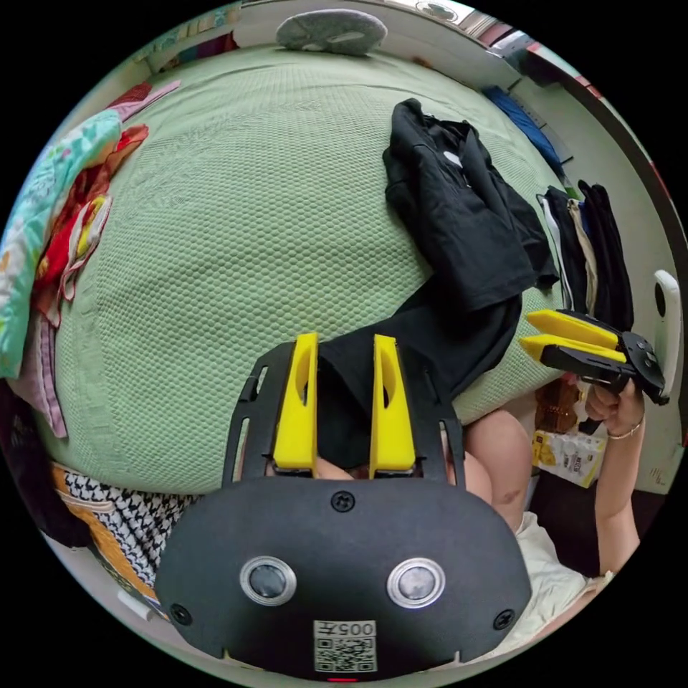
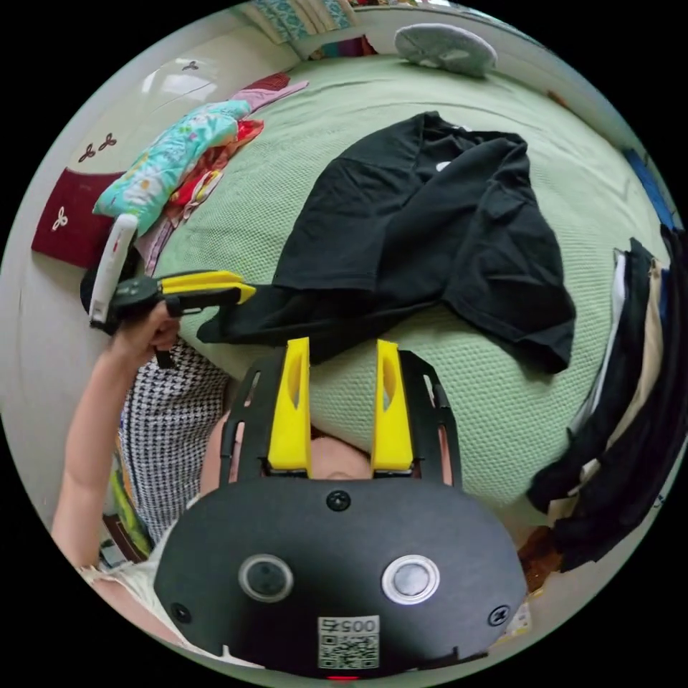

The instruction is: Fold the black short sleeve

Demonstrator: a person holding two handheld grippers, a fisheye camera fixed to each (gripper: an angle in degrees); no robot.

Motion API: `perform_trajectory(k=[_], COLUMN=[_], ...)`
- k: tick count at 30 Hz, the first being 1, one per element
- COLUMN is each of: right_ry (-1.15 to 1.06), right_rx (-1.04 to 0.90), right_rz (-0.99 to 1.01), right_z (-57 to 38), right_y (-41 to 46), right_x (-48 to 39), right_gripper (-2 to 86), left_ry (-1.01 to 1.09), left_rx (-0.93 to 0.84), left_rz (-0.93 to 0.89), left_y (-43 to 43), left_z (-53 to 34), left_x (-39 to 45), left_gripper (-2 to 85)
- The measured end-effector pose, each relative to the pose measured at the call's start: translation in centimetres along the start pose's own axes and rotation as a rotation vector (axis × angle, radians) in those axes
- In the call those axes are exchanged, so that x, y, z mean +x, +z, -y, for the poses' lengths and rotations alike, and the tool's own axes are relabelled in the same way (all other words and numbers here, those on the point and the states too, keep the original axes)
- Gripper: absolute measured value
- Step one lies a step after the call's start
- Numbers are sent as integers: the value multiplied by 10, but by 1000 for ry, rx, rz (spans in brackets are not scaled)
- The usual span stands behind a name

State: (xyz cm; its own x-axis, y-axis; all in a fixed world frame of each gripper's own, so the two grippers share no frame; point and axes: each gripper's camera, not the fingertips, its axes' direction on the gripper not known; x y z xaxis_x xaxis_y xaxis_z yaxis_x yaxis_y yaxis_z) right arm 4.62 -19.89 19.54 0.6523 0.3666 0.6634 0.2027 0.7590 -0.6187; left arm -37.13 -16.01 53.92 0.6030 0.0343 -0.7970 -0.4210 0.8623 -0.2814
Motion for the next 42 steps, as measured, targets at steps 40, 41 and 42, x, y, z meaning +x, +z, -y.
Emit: perform_trajectory(k=[40, 41, 42], right_ry=[197, 231, 244], right_rx=[241, 216, 198], right_rz=[-194, -172, -152], right_z=[-45, -32, -26], right_y=[-62, -50, -43], right_x=[192, 202, 206], right_gripper=[105, 98, 94], left_ry=[84, 70, 66], left_rx=[13, -7, -6], left_rz=[-132, -136, -125], left_y=[87, 99, 103], left_z=[88, 92, 93], left_x=[44, 42, 41], left_gripper=[140, 135, 131])
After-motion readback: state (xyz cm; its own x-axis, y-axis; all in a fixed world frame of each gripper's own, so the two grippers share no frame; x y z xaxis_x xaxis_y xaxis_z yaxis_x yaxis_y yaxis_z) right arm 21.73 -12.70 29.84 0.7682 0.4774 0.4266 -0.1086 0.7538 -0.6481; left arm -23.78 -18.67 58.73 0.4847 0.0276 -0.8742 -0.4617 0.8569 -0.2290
